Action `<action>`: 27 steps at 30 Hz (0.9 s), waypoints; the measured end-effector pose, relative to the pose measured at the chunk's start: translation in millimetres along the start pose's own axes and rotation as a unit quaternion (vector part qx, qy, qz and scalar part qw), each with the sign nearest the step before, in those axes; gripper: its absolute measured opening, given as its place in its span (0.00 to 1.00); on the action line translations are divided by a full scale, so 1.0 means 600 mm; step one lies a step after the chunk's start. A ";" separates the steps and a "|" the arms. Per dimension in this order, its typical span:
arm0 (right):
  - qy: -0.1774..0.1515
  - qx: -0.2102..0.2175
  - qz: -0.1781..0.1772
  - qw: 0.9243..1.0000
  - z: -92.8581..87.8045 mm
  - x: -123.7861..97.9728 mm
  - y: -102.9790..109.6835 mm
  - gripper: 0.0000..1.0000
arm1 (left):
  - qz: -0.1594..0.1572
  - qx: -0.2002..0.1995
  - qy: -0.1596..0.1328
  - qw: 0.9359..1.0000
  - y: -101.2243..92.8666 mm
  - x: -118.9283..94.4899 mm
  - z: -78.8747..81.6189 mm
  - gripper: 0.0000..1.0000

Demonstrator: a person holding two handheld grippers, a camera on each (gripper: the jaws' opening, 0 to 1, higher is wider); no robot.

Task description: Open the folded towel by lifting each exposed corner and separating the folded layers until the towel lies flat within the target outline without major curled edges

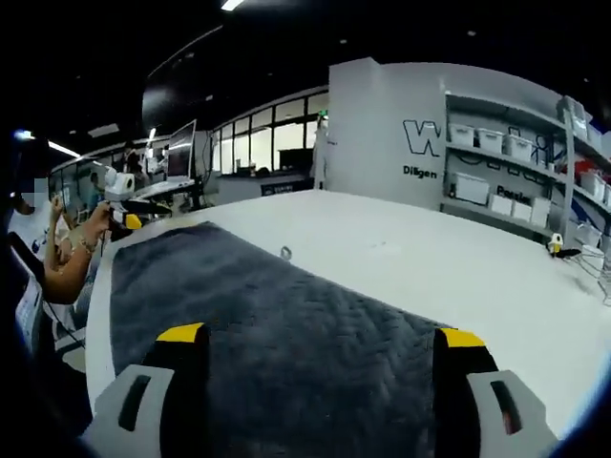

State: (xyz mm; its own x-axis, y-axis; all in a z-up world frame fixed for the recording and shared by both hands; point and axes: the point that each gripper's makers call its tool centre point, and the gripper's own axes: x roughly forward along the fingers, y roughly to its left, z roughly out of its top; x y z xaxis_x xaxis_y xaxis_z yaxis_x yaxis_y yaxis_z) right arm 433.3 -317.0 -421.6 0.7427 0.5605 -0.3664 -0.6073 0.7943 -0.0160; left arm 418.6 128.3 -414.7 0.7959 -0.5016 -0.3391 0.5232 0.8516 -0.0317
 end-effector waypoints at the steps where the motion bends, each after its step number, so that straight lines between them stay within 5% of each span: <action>1: 0.003 0.006 0.013 1.000 -0.005 0.000 0.017 0.99 | 0.002 -0.001 -0.004 1.000 -0.003 -0.005 0.000 0.99; 11: 0.023 0.001 0.050 0.998 -0.024 -0.001 0.135 0.99 | -0.013 -0.014 -0.028 0.999 -0.055 -0.063 -0.019 0.99; 19: 0.029 0.001 0.048 0.998 -0.018 -0.014 0.185 0.99 | 0.005 -0.016 -0.019 1.000 -0.058 -0.088 -0.041 0.99; 27: 0.032 -0.014 0.036 0.999 -0.021 -0.029 0.220 0.99 | -0.006 -0.007 -0.009 1.000 -0.093 -0.115 -0.059 0.99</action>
State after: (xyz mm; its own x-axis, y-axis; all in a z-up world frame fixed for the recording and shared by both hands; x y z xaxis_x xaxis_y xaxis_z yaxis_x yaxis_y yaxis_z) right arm 336.5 -224.6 -429.0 0.6784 0.5986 -0.4259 -0.6666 0.7453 -0.0143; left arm 323.6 120.8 -422.9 0.7951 -0.5137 -0.3225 0.5281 0.8478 -0.0486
